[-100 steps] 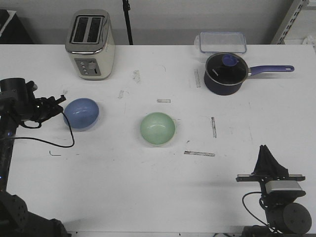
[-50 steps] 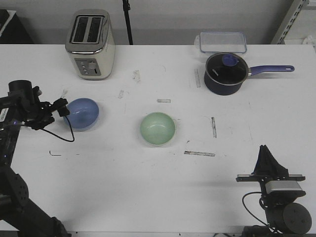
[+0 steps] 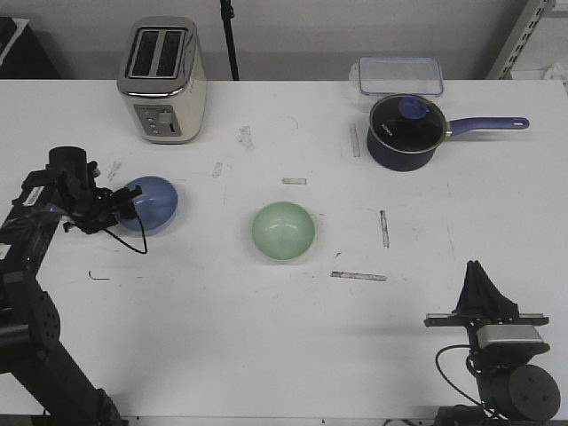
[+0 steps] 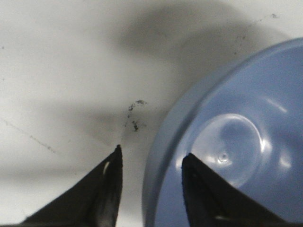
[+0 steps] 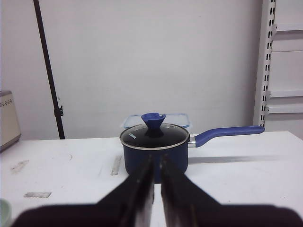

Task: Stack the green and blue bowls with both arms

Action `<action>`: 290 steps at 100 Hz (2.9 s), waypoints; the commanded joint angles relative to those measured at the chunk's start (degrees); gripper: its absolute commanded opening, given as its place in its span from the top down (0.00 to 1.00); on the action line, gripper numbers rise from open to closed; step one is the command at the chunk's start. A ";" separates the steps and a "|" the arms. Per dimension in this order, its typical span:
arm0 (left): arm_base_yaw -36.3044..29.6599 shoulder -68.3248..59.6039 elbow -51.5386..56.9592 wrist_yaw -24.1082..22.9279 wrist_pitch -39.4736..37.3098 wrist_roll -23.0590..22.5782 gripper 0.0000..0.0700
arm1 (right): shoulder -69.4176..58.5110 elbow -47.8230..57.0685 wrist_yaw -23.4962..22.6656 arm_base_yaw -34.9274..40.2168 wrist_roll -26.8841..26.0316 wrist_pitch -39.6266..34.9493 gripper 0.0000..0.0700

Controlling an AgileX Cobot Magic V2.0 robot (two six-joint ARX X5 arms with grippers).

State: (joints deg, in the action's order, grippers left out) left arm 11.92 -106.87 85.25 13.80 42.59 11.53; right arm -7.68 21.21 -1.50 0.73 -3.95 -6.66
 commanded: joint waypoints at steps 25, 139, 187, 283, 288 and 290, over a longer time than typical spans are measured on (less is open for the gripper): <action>-0.50 -0.31 2.01 -0.04 1.14 0.15 1.00 | 0.17 0.09 0.00 0.07 -0.74 0.57 0.98; -40.92 -2.60 20.04 6.73 3.91 8.87 1.00 | 0.17 0.09 0.00 0.07 -0.74 0.57 0.98; -42.53 -5.70 20.04 0.76 5.84 8.87 0.63 | 0.17 0.09 0.00 0.07 -0.74 0.57 0.98; -37.57 17.86 5.33 0.74 -14.01 1.79 0.54 | 0.17 0.09 0.00 0.07 -0.74 0.57 0.98; -36.57 20.74 1.49 0.61 -17.44 0.09 0.56 | 0.17 0.09 0.00 0.07 -0.74 0.57 0.98; -36.15 21.97 -0.11 0.46 -18.84 -0.61 0.60 | 0.17 0.09 0.00 0.07 -0.74 0.57 0.98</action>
State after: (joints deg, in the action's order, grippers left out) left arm -25.12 -87.11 88.66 14.55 27.44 14.94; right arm -7.68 21.21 -1.50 0.73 -3.95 -6.66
